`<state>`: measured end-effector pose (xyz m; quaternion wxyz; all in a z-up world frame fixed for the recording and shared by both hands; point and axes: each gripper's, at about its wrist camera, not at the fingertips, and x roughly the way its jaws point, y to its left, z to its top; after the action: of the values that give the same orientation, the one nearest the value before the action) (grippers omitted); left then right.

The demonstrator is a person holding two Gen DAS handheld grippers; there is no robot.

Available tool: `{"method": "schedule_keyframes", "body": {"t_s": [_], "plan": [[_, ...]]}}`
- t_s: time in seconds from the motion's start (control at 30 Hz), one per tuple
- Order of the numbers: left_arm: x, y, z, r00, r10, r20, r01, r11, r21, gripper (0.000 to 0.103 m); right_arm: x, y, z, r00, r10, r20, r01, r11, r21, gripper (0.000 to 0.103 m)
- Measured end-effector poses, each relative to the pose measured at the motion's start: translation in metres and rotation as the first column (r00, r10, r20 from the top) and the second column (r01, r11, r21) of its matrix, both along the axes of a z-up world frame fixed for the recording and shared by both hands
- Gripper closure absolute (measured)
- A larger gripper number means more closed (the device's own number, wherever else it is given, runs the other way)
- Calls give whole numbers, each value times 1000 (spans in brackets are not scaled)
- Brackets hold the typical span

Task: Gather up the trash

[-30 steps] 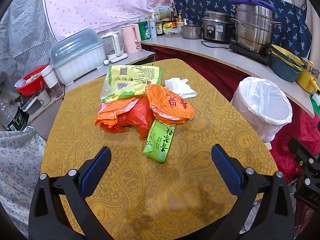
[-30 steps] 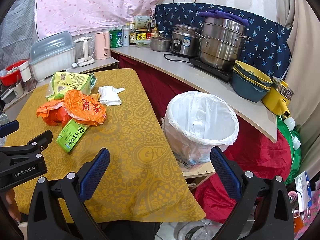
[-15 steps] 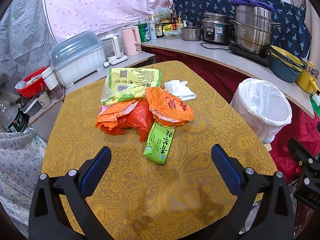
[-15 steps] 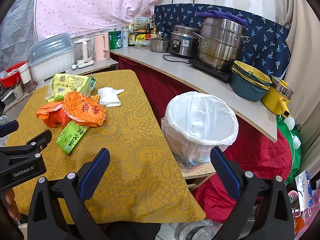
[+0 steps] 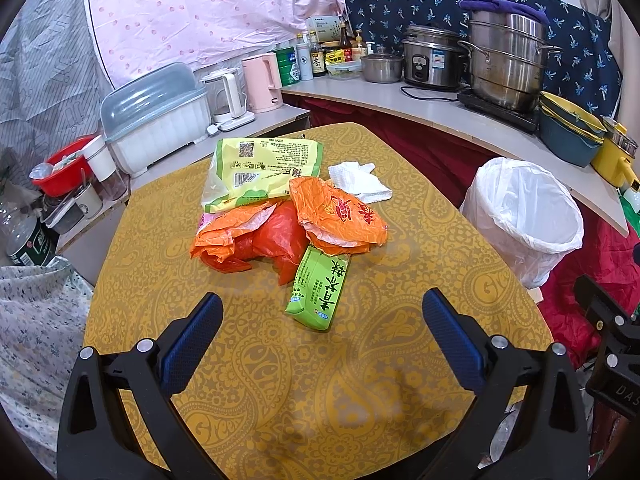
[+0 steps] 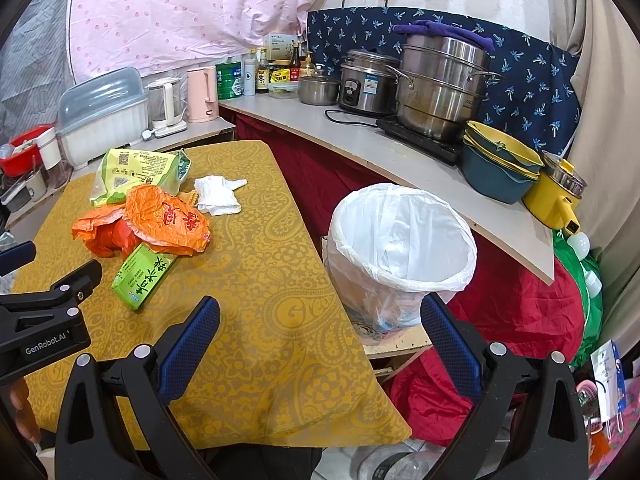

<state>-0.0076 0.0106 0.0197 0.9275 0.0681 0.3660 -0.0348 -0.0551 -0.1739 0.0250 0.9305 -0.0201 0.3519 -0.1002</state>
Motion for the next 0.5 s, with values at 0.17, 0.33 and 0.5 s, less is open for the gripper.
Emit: {"method": "schedule_keyframes", "body": {"t_s": [0.17,0.33,0.5], "plan": [[0,0,0,1000,-1,0,1,1000,0,8,1,0,0,1000,-3,1,3,1000,1,7],[1,0,1,1000,-1,-3,1,1000,-2,8,1,-1,0,1000,-2,0,2,1000,-1,7],[7,3,3,1000,-2,-13,1,1000,-12,8,7,-3,2,1000,-7,-3,7,1000,0,7]]}}
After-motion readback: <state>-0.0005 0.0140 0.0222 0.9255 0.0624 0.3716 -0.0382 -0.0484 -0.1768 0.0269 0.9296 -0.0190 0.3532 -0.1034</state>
